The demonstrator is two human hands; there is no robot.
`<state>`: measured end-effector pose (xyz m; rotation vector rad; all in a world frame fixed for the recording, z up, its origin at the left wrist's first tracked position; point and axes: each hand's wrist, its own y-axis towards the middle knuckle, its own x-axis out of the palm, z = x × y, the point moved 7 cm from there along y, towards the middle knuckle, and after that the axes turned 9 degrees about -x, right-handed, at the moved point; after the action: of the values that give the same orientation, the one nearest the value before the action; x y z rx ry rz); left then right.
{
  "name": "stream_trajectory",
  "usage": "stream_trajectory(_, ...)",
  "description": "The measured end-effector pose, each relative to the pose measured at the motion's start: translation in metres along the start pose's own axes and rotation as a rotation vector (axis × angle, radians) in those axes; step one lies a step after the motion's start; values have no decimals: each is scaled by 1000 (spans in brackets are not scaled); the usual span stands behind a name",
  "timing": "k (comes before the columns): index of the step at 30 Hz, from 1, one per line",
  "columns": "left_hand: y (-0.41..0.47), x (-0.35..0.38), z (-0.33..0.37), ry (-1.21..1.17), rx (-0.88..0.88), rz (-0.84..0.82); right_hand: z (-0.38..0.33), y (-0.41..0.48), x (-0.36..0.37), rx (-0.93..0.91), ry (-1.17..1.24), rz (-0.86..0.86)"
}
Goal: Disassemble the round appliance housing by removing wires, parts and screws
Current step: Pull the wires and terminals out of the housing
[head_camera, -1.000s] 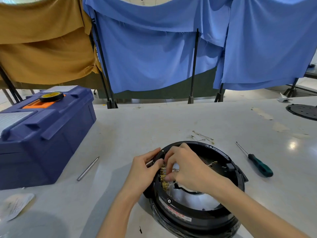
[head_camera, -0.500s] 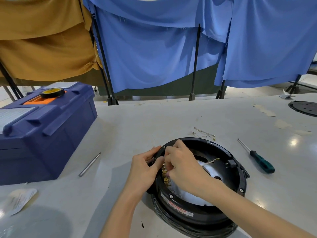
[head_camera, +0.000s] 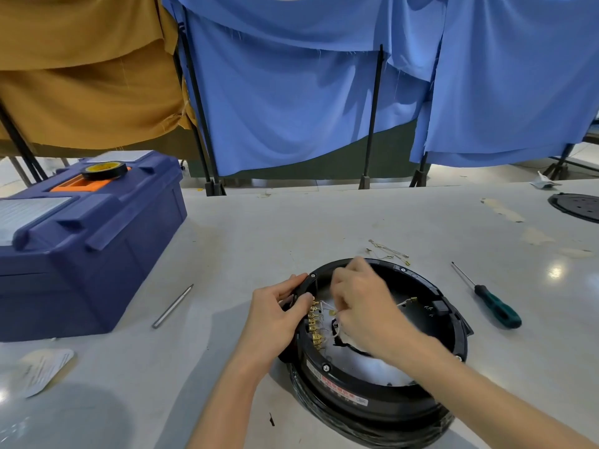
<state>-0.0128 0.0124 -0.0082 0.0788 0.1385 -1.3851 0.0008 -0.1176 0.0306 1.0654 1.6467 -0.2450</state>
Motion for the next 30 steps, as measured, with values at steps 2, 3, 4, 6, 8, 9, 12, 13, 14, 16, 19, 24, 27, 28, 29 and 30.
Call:
stream_trajectory(2,0,-1,-1,5,-15,7,14,-5,-8,62,61,-10)
stream_trajectory(3,0,-1,-1,5,-16,10,15,-7,-8,64,103,-27)
stream_trajectory(4,0,0,-1,1,-12,15,11,-7,-8,52,140,-32)
stream_trajectory(6,-1,-1,0,-6,-8,22,3,-5,-7,36,189,-4)
stream_trajectory(8,-2,0,-1,-6,-23,25,1,-3,-12,24,190,53)
stream_trajectory(9,-1,-1,-2,1,-33,31,2,-3,-17,22,189,80)
stream_trajectory(12,2,-3,-4,0,-76,54,15,-6,-40,64,239,209)
stream_trajectory(13,5,-4,-3,-1,-90,64,22,-7,-51,94,261,274)
stream_trajectory(14,8,-5,-2,7,-93,72,31,-7,-63,123,280,349)
stream_trajectory(16,13,-3,1,29,-71,73,54,-5,-89,171,292,497)
stream_trajectory(19,17,2,2,10,-78,32,96,2,-112,271,276,582)
stream_trajectory(24,20,2,4,43,-62,-19,162,22,-88,408,244,375)
stream_trajectory(27,20,-1,5,41,-47,-20,184,37,-57,450,214,242)
stream_trajectory(28,20,-2,4,31,-45,-19,189,42,-48,463,212,212)
stream_trajectory(29,20,-3,4,18,-47,-16,193,46,-39,476,223,191)
stream_trajectory(30,20,-4,3,7,-52,-12,197,50,-31,493,248,181)
